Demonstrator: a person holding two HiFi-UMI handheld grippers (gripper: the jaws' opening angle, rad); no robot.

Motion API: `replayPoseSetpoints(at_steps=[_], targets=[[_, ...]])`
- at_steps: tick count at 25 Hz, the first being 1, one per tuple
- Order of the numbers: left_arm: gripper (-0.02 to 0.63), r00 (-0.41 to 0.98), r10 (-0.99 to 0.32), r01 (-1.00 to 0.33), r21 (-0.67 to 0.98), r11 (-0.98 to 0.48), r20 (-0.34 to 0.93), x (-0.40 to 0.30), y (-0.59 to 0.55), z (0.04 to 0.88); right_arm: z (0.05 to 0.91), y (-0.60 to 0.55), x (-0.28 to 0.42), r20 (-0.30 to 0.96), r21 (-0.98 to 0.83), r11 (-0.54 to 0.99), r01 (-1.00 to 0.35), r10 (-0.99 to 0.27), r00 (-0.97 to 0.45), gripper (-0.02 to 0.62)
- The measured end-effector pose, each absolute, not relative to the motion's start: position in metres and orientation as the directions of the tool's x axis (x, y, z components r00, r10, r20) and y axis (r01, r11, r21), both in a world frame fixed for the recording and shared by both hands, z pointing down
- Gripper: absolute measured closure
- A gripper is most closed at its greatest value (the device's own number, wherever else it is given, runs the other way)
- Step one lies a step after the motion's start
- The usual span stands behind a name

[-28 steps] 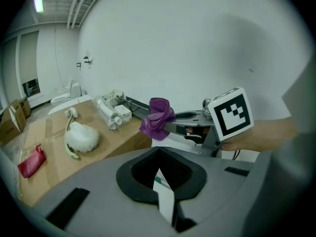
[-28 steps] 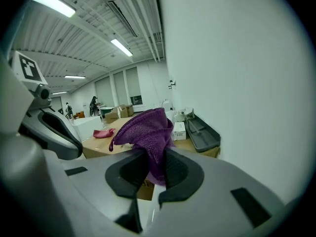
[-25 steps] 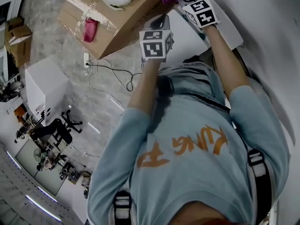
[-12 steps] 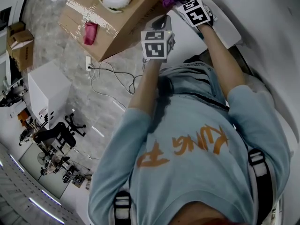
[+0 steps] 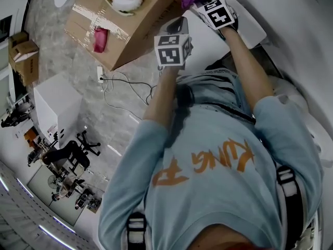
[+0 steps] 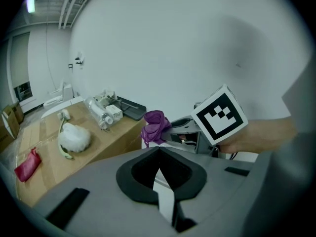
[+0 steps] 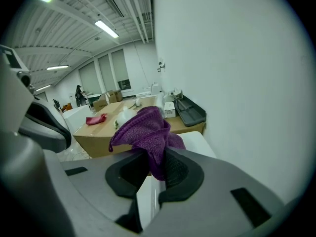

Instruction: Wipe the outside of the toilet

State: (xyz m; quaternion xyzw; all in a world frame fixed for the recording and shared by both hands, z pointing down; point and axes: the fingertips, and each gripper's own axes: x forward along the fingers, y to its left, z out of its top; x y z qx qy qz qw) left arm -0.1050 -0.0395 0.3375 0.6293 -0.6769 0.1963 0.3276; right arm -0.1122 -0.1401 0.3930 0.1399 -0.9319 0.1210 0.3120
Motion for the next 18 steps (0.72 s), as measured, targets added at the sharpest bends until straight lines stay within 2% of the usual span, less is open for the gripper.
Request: replayPoseSetpoints(at_steps=[18], targets=[[0.583, 0.101, -0.704, -0.983, 0.179, 0.039, 0.703, -0.068, -0.039, 0.345, 0.390, -0.122, -0.059, 0.618, -0.198, 0.884, -0.424, -0.223, -0.754, 0.525]])
